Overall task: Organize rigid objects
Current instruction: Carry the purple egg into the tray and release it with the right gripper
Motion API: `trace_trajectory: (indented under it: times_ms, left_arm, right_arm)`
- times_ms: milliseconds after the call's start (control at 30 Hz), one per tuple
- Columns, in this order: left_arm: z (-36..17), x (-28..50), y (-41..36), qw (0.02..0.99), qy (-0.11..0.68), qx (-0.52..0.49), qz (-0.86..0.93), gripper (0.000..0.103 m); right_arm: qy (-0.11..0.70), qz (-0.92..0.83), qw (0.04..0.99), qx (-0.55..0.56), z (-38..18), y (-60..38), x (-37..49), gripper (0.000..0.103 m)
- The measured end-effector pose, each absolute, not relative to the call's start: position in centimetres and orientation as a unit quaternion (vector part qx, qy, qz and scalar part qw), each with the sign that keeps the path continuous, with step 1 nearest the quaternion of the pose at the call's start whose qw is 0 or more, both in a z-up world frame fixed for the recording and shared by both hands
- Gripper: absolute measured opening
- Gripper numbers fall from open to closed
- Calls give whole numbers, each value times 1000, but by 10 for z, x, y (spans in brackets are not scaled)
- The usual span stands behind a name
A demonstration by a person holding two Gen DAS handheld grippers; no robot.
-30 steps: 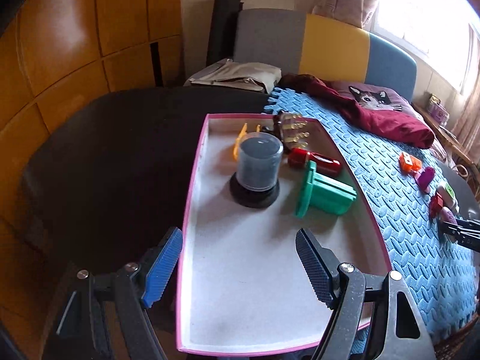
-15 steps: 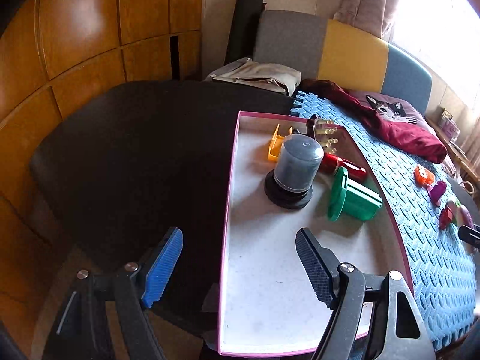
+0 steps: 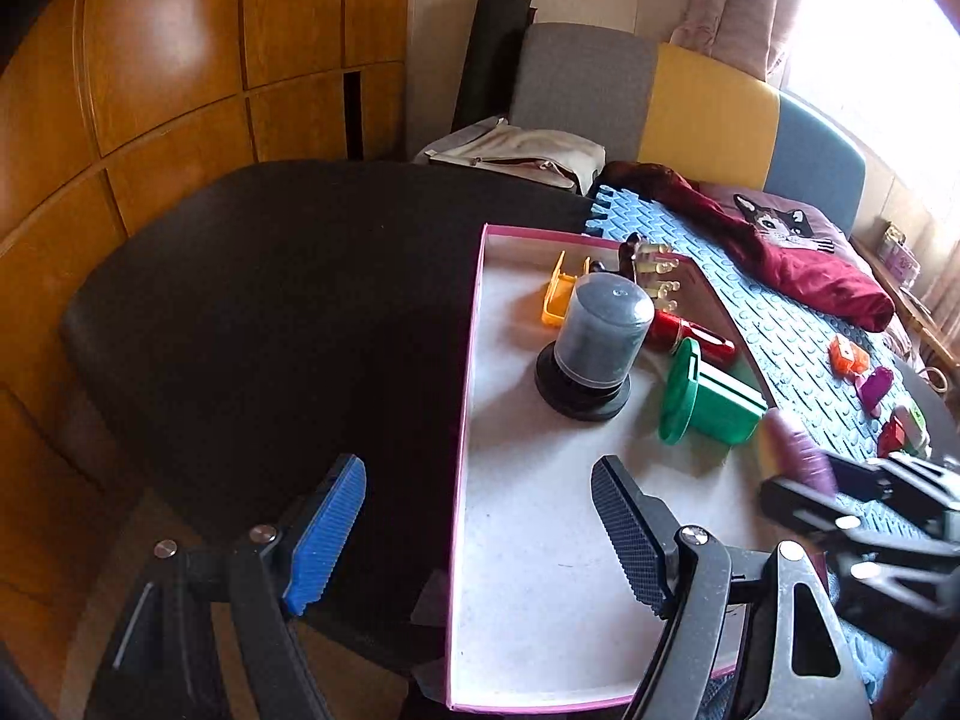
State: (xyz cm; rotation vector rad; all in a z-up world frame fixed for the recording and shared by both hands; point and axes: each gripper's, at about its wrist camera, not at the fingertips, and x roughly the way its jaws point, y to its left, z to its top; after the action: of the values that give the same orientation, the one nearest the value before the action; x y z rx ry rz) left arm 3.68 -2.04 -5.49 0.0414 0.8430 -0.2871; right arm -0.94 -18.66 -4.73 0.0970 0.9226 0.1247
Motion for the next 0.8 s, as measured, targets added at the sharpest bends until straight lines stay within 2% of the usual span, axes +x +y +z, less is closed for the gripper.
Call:
trace_trajectory:
  times_ms: [300, 800]
  left_arm:
    - [-58, 37, -23, 902, 409, 26, -137, 78]
    - [-51, 30, -24, 904, 400, 28, -144, 79]
  right_arm:
    - [445, 23, 895, -32, -66, -170, -7, 45]
    - [442, 42, 895, 43, -56, -182, -15, 46]
